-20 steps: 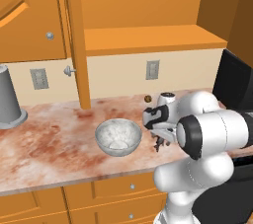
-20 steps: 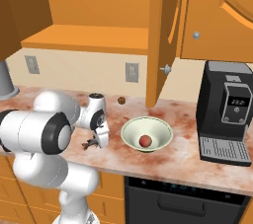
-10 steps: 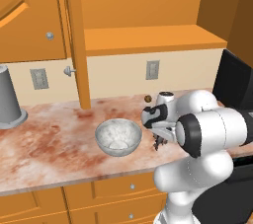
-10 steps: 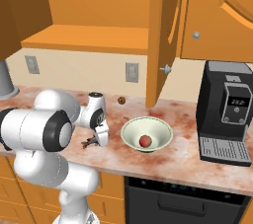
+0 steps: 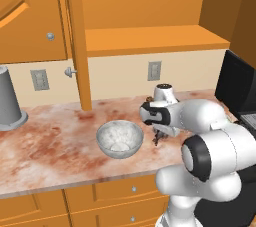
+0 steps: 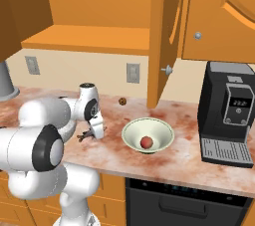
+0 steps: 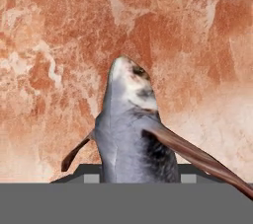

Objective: Pick both bowls and place them on the counter. Then place the peach in one bowl and place the fish in the other bowl.

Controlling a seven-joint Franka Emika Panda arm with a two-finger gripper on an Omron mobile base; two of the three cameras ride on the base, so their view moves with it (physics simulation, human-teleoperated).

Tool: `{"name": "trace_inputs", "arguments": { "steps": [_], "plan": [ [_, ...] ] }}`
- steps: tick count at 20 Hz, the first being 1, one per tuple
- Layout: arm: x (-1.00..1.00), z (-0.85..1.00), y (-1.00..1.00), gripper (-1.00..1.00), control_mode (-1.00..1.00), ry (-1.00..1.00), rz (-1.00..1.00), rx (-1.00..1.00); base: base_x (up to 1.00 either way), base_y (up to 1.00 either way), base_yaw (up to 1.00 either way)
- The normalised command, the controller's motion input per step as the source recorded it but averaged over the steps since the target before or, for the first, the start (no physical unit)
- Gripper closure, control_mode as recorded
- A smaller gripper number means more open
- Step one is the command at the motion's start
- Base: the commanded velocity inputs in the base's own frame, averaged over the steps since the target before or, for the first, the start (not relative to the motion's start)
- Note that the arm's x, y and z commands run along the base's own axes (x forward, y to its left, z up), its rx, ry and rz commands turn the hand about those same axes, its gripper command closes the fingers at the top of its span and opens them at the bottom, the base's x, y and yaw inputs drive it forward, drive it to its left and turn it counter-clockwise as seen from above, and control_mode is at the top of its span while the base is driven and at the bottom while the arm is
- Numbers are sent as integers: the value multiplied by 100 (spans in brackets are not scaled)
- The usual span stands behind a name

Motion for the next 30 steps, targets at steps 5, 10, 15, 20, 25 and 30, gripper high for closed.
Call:
{"name": "trace_inputs", "arguments": {
  "steps": [5,10,15,20,25,30],
  "plan": [
    [-5,66,27,100,-100,-8,0,-12,0,0,0],
    [-5,59,19,100,-100,-10,0,-11,0,0,0],
    [-1,17,44,100,-100,-3,7,-3,0,0,0],
    [0,0,56,100,-100,6,24,0,0,0,0],
    [5,0,59,100,-100,7,32,0,0,0,0],
    [19,-3,66,100,-100,9,32,0,0,0,0]
  ]
}}
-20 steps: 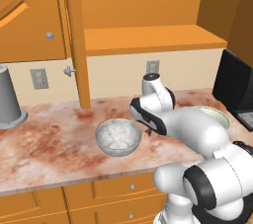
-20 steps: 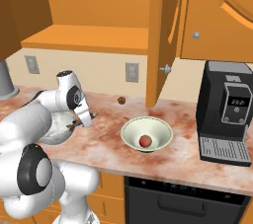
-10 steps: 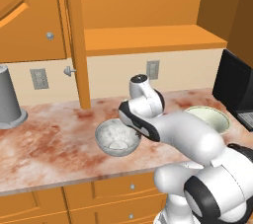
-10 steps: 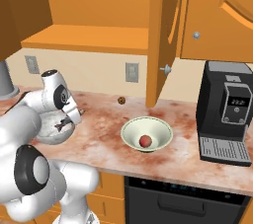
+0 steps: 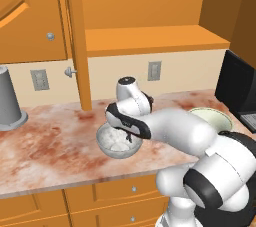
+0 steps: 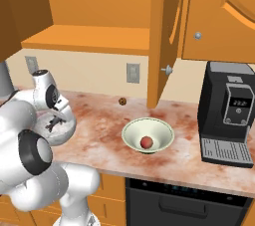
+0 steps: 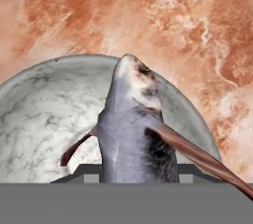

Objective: Pick both bowls and place them on the counter. Then place the peach in one bowl and place the fish in the other bowl.

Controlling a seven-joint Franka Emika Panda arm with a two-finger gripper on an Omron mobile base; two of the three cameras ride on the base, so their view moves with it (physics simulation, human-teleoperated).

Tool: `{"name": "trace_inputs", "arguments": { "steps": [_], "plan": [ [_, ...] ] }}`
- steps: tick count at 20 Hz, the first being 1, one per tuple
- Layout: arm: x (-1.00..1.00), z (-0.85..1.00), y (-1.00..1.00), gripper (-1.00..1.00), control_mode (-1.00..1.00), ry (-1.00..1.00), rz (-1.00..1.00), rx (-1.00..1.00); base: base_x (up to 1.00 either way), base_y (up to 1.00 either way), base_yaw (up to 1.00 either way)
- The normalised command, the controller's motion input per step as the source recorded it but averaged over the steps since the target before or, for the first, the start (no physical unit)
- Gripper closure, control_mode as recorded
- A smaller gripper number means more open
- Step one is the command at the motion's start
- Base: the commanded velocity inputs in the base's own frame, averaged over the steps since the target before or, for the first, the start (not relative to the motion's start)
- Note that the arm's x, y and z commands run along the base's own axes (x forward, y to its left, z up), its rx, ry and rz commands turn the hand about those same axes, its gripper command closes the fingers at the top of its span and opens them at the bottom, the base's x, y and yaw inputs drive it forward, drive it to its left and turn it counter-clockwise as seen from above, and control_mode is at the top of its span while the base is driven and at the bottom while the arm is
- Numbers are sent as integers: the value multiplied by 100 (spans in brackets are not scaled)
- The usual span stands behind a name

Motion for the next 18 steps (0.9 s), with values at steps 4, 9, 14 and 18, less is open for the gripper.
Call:
{"name": "trace_inputs", "arguments": {
  "steps": [4,9,14,18],
  "plan": [
    [17,-18,38,100,-100,8,27,0,0,0,0],
    [1,-30,8,100,-100,5,21,0,0,0,0],
    [0,-22,4,100,-100,1,16,0,0,0,0],
    [0,-20,9,100,-100,2,14,0,0,0,0]
  ]
}}
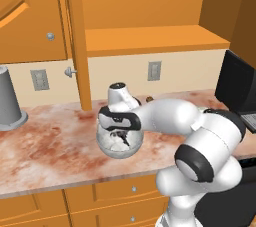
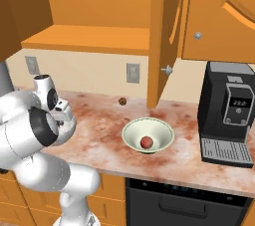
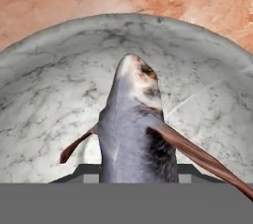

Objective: Pick both bowls and place them on the counter. Then place the peach in one bowl and place the fish in the other bowl.

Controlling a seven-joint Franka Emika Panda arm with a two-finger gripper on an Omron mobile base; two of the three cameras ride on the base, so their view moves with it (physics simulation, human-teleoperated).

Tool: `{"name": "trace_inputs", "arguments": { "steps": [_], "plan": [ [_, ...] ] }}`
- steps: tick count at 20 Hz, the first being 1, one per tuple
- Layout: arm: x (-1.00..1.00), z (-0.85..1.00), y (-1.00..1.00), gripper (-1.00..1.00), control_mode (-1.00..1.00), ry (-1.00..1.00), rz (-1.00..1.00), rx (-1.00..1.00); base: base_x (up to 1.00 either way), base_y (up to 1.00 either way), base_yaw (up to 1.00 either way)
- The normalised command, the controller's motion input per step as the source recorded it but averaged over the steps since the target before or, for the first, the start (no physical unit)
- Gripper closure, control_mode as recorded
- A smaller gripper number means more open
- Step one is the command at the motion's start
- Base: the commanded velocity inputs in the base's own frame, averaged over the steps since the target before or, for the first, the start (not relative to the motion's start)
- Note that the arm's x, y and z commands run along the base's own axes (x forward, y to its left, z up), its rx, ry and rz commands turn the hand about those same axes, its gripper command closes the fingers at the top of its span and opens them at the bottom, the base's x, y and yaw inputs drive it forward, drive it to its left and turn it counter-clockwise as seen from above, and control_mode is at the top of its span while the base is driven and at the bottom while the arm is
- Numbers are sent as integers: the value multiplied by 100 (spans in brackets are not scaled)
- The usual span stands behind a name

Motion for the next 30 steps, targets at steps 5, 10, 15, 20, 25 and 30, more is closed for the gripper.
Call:
{"name": "trace_inputs", "arguments": {
  "steps": [5,10,15,20,25,30],
  "plan": [
    [0,-21,16,100,-100,4,12,0,0,0,0],
    [0,-21,9,100,-100,3,10,0,0,0,0],
    [0,-22,-3,100,-100,0,4,0,0,0,0],
    [0,-16,-11,-100,-100,0,0,0,0,0,0],
    [0,-5,-18,-100,-100,0,0,1,0,0,0],
    [-1,18,-11,-100,-100,0,0,2,0,0,0]
  ]
}}
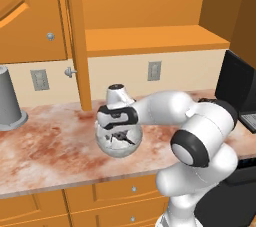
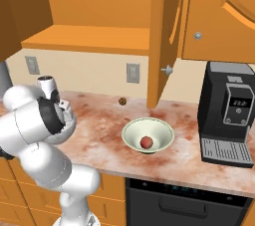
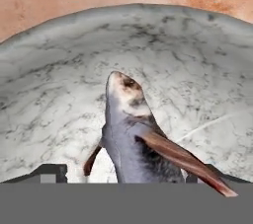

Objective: Pick both bowls and place them on the counter. Then place the peach in one bowl and place the fish in the other bowl.

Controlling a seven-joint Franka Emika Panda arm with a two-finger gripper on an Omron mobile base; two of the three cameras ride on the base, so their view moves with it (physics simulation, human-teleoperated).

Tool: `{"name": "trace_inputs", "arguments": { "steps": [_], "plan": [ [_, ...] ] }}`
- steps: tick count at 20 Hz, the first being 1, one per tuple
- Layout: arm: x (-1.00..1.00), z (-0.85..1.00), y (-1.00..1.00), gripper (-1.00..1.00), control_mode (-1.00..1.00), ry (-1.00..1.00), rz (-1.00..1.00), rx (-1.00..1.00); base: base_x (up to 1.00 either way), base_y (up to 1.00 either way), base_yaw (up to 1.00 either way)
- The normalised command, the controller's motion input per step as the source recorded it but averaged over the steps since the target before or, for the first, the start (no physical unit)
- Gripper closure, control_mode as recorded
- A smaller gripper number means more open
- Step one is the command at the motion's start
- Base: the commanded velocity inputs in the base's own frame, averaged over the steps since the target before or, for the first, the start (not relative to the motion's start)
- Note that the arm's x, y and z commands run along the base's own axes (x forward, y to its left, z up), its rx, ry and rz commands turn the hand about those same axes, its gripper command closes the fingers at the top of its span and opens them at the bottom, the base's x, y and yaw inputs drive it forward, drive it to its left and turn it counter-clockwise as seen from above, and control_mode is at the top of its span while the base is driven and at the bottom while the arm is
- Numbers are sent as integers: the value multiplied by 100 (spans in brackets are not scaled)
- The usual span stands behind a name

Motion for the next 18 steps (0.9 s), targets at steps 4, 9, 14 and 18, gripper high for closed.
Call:
{"name": "trace_inputs", "arguments": {
  "steps": [4,9,14,18],
  "plan": [
    [-10,47,0,-100,-100,-1,0,0,0,0,0],
    [-17,52,0,-100,-100,-3,0,0,0,0,0],
    [-15,42,-9,-100,-100,-2,0,-1,0,0,0],
    [-15,23,-29,-100,-100,-3,0,-5,0,0,0]
  ]
}}
